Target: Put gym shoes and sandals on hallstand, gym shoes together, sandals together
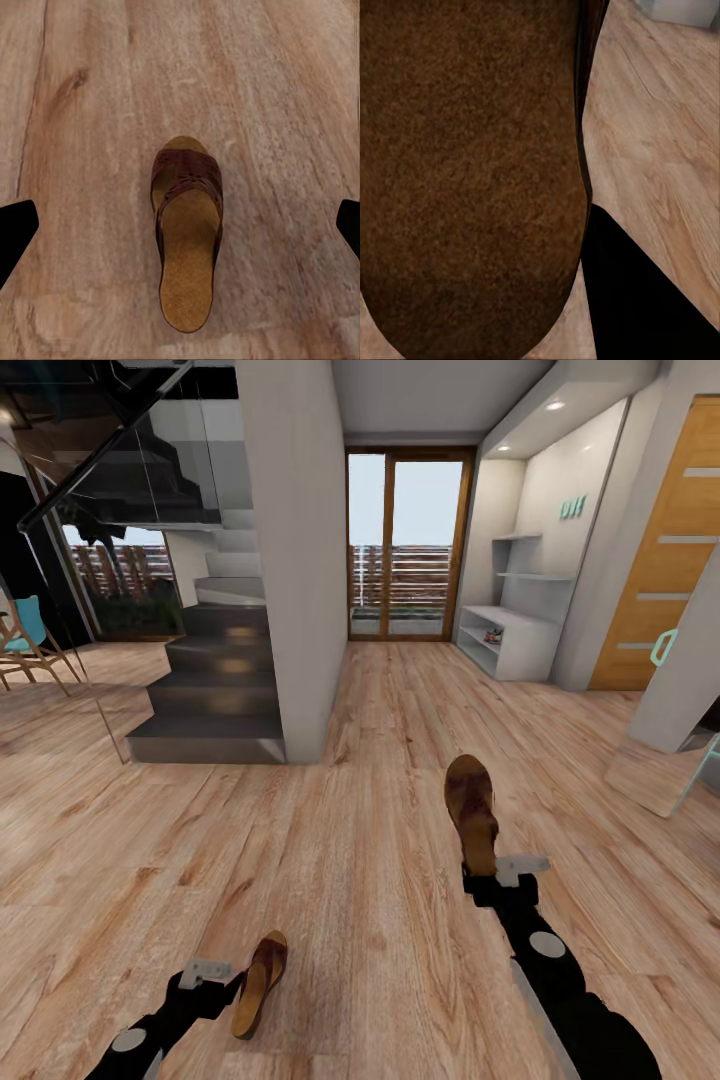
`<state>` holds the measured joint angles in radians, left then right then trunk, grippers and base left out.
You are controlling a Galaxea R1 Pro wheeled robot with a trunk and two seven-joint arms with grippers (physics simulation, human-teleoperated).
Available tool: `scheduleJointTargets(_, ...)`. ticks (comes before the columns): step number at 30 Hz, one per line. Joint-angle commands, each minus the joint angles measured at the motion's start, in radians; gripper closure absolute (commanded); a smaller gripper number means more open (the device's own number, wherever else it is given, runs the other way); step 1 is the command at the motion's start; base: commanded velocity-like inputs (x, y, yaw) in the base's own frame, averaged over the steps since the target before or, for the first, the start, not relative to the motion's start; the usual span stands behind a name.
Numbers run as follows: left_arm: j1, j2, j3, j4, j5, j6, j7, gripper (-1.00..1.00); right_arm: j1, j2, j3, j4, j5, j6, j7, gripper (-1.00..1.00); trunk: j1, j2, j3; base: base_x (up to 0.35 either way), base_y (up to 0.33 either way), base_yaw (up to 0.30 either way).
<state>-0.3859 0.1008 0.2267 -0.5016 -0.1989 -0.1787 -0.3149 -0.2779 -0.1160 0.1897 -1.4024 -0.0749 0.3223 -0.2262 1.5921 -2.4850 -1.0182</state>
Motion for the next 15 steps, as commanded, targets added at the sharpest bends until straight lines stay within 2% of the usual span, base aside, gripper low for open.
scheduleJointTargets(1,0.002,0.000,0.013,0.002,-0.010,-0.038,-0.004,-1.00,-0.010,-0.028,0.007,-0.007,-0.012,0.014,0.006,1.00,0.000,0.000,-0.001,0.199,0.000,0.000)
scheduleJointTargets(5,0.002,0.000,0.013,0.003,-0.011,-0.049,-0.003,-1.00,-0.014,-0.038,0.012,0.008,-0.014,0.019,0.011,1.00,0.000,0.000,-0.001,0.287,-0.005,0.000)
scheduleJointTargets(10,0.003,-0.002,0.010,0.003,-0.012,-0.050,-0.002,-1.00,-0.014,-0.038,0.011,0.010,-0.015,0.020,0.011,1.00,0.000,0.000,-0.001,0.261,-0.125,0.000)
scheduleJointTargets(15,0.005,-0.001,0.011,0.003,-0.008,-0.054,-0.003,-1.00,-0.014,-0.037,0.011,0.010,-0.016,0.020,0.010,1.00,0.000,0.000,-0.001,0.076,-0.042,0.000)
